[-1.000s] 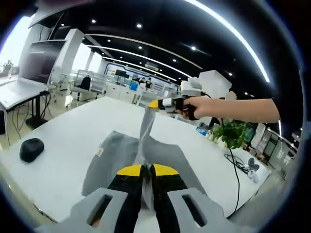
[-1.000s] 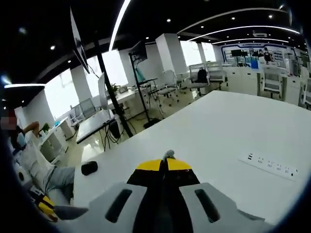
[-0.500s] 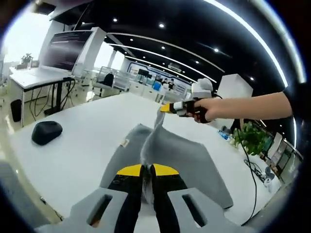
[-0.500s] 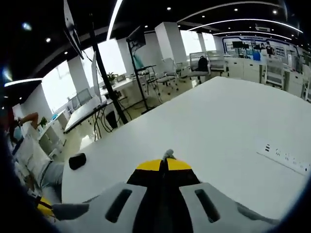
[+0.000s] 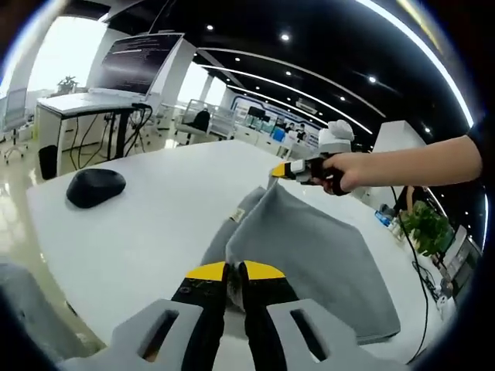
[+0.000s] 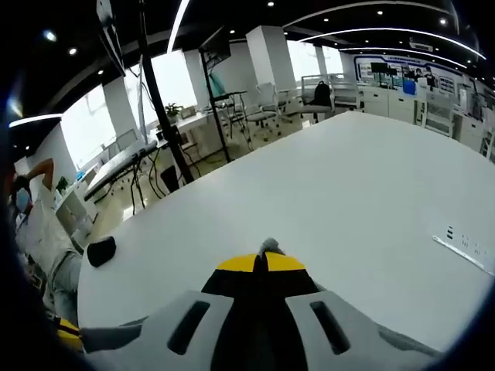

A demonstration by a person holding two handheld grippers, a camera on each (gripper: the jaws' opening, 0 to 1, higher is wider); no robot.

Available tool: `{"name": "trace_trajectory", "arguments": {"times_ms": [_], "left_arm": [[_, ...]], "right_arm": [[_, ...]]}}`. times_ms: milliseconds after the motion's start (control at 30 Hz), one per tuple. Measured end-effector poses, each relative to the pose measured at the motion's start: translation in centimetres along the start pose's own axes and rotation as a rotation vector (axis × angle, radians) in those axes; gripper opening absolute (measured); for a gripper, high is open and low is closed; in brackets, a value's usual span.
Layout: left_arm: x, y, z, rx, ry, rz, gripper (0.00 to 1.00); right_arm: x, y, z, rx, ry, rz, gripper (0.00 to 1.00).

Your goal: Fold the towel on the table until its edges align and the towel forms a compact rectangular stack.

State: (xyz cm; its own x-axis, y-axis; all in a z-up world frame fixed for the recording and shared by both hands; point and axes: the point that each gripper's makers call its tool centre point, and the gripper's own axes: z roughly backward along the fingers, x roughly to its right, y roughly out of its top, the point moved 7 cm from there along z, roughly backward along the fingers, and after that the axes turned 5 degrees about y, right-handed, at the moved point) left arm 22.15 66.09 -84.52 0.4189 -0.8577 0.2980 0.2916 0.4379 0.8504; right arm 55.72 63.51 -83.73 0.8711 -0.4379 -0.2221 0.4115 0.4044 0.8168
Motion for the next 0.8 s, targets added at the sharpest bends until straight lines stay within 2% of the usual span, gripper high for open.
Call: {"name": "trace_trajectory", "arguments": {"times_ms": [67, 200, 333, 467, 533, 667, 800], "left_arm": [[-0.4, -0.4, -0.1, -0.015, 0.027, 0.013, 0.07], [-1.4, -0.9, 0.1, -0.017, 0.062, 0.064, 0.07], [-1.4, -0.8, 0.2, -0.02, 0.051, 0.056, 0.07], [-1.6, -0.8, 0.4, -0.022, 0.057, 0.063, 0.12], [-1.9, -0.7, 0.4, -0.018, 0.081, 0.051, 0.17], [-1.9, -0.6, 0.5, -0.026, 0.086, 0.011, 0.2], [-1.6, -0.6, 0.3, -0.045, 0.067, -0.044, 0.26]], "right_arm": [[0.1, -0.4, -0.5, -0.01, -0.017, 0.037, 0.0], [-0.5, -0.7, -0.6, -0.008, -0.014, 0.044, 0.0], [-0.5, -0.9, -1.3, -0.016, 0.009, 0.079, 0.02], [-0.4, -0.6, -1.4, -0.003, 0.016, 0.096, 0.11], [-0.3, -0.5, -1.3, -0.001, 0.016, 0.095, 0.11], [0.0, -0.6, -0.1, 0.004, 0.017, 0.096, 0.13], [0.6, -1.1, 0.7, -0.016, 0.007, 0.1, 0.16]]}}
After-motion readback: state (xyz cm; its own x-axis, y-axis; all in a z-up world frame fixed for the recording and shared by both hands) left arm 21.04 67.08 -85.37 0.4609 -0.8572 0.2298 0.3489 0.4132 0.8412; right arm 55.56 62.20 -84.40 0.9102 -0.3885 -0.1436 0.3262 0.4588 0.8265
